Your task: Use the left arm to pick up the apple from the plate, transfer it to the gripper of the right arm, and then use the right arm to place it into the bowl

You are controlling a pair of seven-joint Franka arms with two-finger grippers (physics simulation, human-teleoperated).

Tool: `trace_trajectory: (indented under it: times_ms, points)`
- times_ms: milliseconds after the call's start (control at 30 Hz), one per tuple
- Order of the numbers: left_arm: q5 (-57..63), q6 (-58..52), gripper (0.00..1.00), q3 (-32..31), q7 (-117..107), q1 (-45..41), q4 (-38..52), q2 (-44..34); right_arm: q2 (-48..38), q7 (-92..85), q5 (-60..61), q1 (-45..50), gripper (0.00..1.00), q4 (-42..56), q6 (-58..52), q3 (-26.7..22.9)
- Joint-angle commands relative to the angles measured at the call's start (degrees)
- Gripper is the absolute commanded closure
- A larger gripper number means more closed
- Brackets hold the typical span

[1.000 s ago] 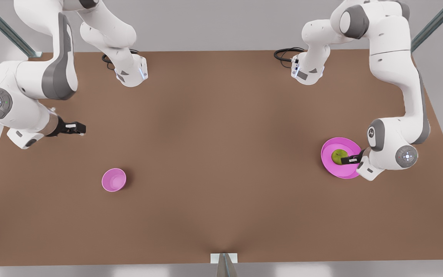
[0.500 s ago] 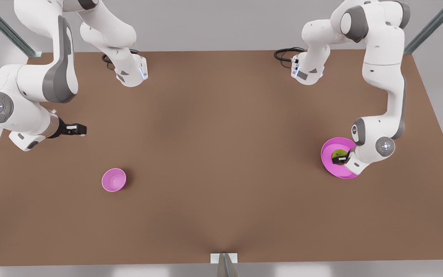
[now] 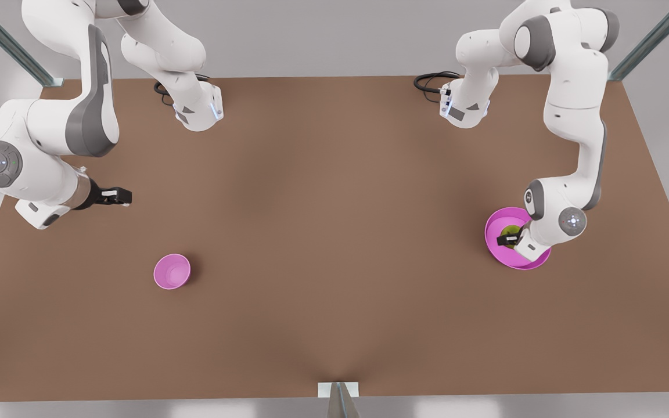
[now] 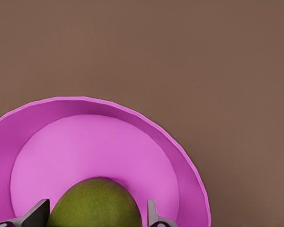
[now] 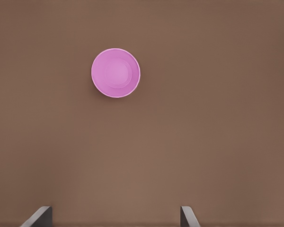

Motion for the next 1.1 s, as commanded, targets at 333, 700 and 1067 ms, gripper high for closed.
trace_trajectory:
  times_ms: [333, 700, 1067]
  points:
    - [0.04, 2.66, 0.0, 0.0, 0.47, 0.07, -1.74, 0.46, 0.12, -0.15, 0.03, 0.09, 0.0, 0.03, 0.02, 0.1]
    - [0.05, 2.13, 0.07, 0.0, 0.56, -0.01, -2.36, 0.55, 0.38, -0.15, 0.03, 0.09, 0.0, 0.2, 0.02, 0.18]
    - [0.13, -0.24, 0.14, 0.0, 0.64, -0.01, -2.8, 0.11, 0.56, -0.15, 0.12, 0.0, 0.0, 0.38, 0.02, 0.18]
